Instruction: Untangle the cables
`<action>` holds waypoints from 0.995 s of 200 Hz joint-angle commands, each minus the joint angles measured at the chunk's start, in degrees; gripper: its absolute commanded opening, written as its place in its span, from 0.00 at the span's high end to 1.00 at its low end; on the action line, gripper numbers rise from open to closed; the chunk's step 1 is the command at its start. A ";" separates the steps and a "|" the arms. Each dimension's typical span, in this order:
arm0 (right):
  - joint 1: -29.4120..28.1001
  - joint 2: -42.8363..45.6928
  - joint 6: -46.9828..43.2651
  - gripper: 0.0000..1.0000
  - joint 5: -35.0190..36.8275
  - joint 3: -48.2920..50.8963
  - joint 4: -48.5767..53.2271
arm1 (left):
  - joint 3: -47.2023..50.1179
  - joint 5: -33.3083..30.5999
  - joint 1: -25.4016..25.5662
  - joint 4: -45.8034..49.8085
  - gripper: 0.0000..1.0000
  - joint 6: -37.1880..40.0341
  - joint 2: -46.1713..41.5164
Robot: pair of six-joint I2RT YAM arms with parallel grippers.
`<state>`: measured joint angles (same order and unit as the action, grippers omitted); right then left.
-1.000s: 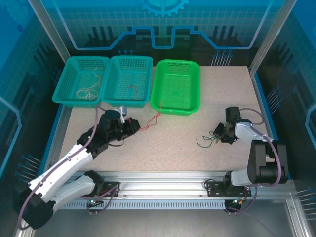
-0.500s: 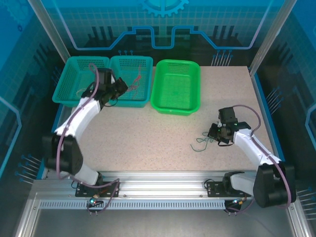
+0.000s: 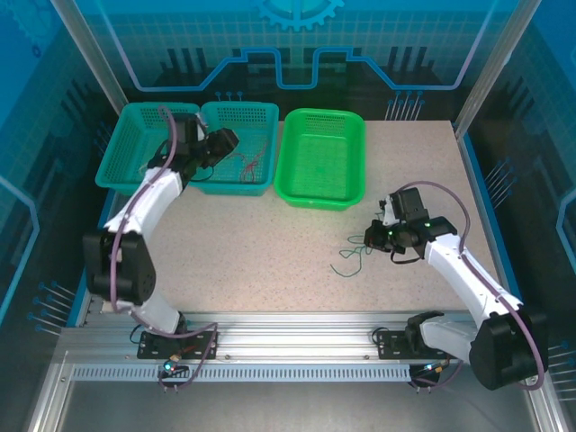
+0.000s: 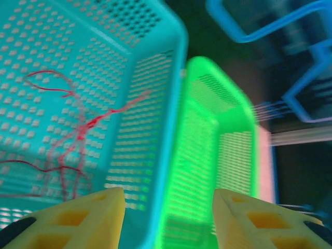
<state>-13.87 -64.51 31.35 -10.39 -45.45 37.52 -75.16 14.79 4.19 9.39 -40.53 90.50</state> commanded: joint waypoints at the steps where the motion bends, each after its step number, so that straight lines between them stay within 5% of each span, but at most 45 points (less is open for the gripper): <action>1: -1.34 -0.73 -1.08 0.98 -5.17 -1.05 0.06 | 6.32 10.04 0.56 -7.61 0.51 -6.90 -8.79; 49: -3.93 -1.54 -1.50 0.99 -5.89 -0.67 -1.28 | 19.86 7.53 16.07 -6.29 0.54 -5.16 -22.92; 80: -4.23 -1.19 -1.45 0.99 -6.08 -0.54 -1.82 | 33.67 6.66 26.05 -19.88 0.55 -12.48 -24.64; 133: -4.59 -1.05 -1.39 1.00 -7.47 -0.35 -3.13 | 38.12 5.06 41.34 -35.49 0.48 -16.98 -13.54; 199: -5.08 0.27 0.62 1.00 -8.81 0.32 -4.45 | 36.82 2.91 44.04 -57.98 0.40 -26.84 4.22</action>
<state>-18.24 -65.39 31.07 -17.23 -45.43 34.15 -36.27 19.31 47.51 -36.71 -63.07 90.48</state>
